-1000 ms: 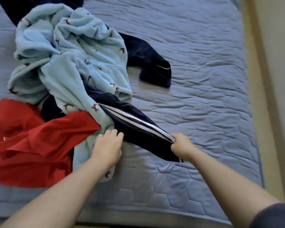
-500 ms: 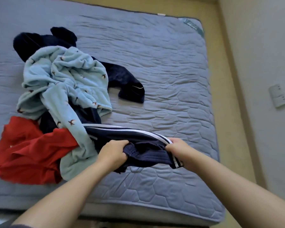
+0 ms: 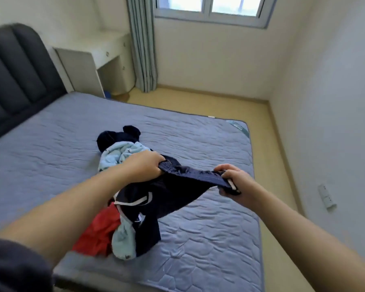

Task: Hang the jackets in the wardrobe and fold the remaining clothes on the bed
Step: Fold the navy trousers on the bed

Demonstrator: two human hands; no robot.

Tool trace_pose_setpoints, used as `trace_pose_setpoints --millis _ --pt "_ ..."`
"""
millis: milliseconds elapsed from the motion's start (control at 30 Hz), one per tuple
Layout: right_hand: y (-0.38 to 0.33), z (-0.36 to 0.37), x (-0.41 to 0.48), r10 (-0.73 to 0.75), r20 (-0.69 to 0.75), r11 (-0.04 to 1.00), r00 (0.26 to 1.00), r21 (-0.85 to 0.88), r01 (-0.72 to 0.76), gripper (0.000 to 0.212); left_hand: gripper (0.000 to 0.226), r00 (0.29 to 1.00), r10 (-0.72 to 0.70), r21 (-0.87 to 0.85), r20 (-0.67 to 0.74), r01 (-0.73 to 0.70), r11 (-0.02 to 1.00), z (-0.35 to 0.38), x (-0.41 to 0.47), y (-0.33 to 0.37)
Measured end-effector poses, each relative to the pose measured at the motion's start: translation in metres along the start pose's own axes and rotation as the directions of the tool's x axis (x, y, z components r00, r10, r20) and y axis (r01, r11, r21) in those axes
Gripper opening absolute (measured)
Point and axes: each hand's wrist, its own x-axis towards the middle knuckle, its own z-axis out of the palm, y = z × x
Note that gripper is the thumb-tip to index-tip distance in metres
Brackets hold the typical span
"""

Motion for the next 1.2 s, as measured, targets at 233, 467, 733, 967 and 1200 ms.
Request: trace_pose_setpoints --millis 233,467,733,967,1200 --pt "-0.148 0.008 -0.084 -0.345 0.113 0.938 0.932 0.076 0.338 0.026 0.015 0.935 0.122 0.133 -0.334 -0.082 0.988 -0.191 -0.046 0.059" --pt "-0.182 0.031 -0.127 -0.358 0.140 0.920 0.923 -0.114 0.374 0.030 0.017 0.882 0.224 0.407 -0.416 -0.040 0.913 -0.243 -0.077 0.064" --pt "-0.194 0.083 -0.150 -0.429 0.106 0.366 0.897 -0.888 0.279 0.056 0.021 0.914 0.279 0.485 -0.295 -0.109 0.868 -0.275 -0.087 0.067" --pt "-0.176 0.118 -0.122 -0.675 0.122 0.275 0.728 -0.874 0.401 0.006 0.022 0.910 0.305 0.522 -0.282 -0.122 0.844 -0.281 -0.084 0.074" --pt "-0.190 0.064 -0.126 -0.535 -0.174 0.459 0.827 -0.881 0.112 0.029 0.019 0.964 -0.078 0.397 -0.253 0.177 0.900 -0.281 -0.095 0.006"
